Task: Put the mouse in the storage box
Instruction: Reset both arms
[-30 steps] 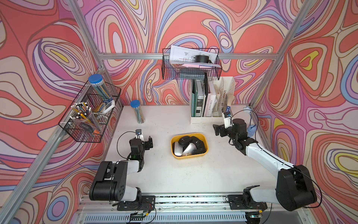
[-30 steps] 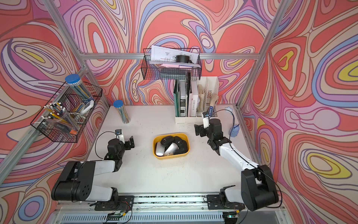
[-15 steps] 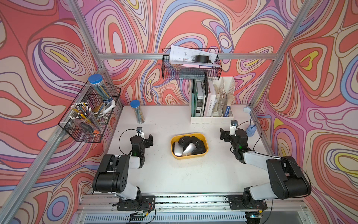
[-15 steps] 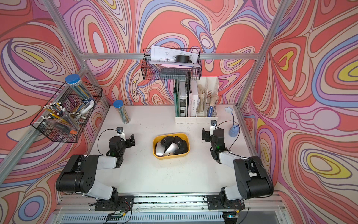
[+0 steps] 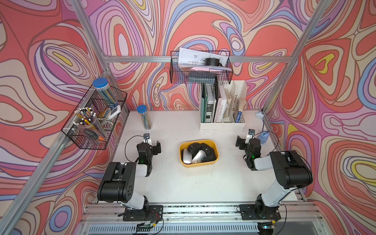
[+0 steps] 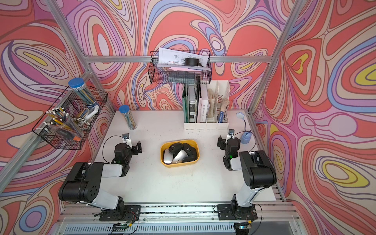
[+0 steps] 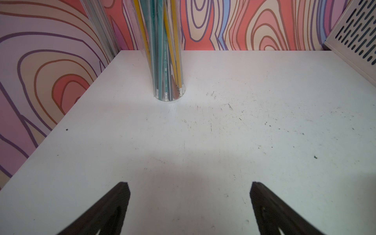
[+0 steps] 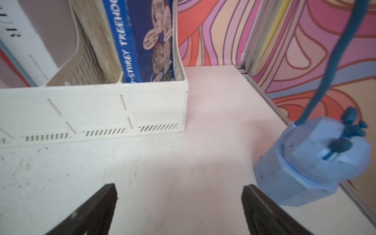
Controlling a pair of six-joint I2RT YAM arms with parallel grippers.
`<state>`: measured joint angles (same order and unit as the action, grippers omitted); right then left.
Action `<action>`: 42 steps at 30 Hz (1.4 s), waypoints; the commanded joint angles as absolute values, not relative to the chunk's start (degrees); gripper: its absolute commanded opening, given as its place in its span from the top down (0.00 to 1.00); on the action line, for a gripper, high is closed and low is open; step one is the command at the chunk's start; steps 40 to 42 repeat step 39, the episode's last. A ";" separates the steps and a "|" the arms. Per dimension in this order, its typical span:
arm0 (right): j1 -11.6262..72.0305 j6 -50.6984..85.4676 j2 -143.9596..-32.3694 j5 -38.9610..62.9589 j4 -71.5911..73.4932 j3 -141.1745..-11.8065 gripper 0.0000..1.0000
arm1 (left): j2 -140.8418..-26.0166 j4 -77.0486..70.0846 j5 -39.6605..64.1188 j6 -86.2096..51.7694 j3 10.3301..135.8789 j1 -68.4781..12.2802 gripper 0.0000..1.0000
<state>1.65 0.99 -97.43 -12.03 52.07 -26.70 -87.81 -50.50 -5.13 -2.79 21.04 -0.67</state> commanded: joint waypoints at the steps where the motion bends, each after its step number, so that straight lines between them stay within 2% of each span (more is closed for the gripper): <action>1: 1.72 2.55 -97.70 -13.41 56.58 -26.26 0.02 | -87.98 -50.32 -5.27 -2.21 21.55 -0.44 0.01; 42: 1.78 2.49 -97.47 -13.49 56.42 -26.19 0.02 | -88.08 -49.75 -2.99 -1.10 21.97 -0.67 0.01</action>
